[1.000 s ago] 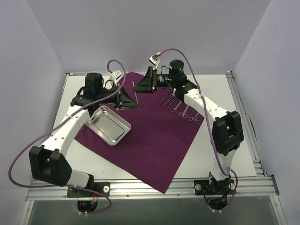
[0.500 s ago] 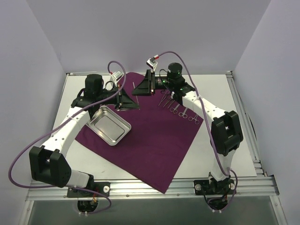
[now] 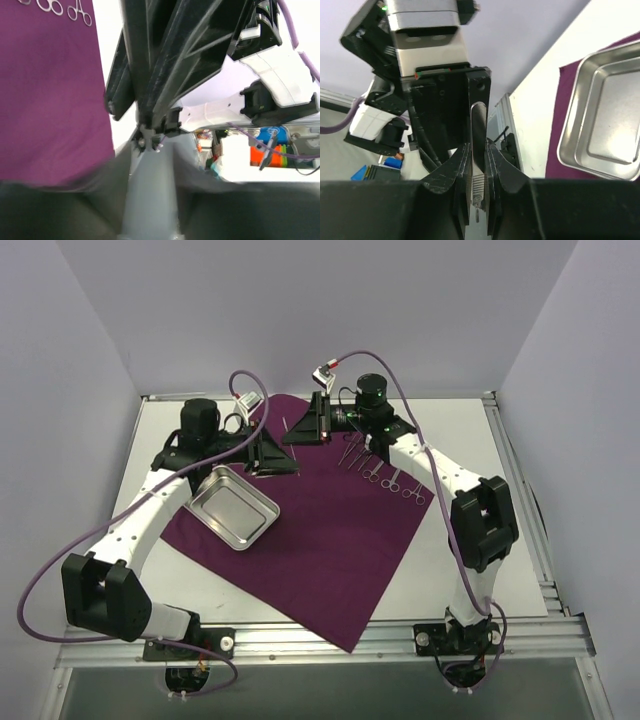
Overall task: Open and lay out the surgical kit
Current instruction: Place the medical item in the surgical kit.
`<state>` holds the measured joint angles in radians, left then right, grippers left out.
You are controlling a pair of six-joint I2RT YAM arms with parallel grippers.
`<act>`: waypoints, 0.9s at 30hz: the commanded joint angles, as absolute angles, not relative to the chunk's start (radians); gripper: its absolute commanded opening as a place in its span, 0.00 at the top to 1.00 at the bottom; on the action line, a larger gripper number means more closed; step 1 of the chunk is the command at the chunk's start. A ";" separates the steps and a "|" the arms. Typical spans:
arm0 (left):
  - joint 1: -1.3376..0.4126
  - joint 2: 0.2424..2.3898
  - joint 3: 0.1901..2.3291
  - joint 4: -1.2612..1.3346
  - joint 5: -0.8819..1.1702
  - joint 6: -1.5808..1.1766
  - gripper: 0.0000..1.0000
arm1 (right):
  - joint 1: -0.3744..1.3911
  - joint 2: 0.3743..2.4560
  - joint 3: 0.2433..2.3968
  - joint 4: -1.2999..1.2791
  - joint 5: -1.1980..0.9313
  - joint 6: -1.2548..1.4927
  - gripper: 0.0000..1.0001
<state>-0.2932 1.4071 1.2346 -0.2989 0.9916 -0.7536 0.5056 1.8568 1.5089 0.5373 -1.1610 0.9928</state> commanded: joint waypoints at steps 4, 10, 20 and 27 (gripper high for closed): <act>-0.255 1.353 1.233 -0.388 0.931 -0.669 0.37 | 0.509 1.842 1.660 0.185 -1.059 0.708 1.00; -0.213 1.310 1.278 -0.654 0.709 -0.510 0.30 | 0.506 1.924 1.811 -0.101 -0.734 0.620 1.00; -0.195 1.266 1.283 -0.831 0.448 -0.373 0.30 | 0.509 2.178 2.187 -0.475 -0.102 0.774 1.00; -0.192 1.235 1.236 -0.810 0.471 -0.380 0.30 | 0.500 2.367 2.367 -0.584 0.044 0.952 1.00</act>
<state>-0.1963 1.2648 1.2488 -0.8078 0.4767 -0.4023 0.5045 2.3150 2.2784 -0.4843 -0.1093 0.8585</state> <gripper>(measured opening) 0.703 0.132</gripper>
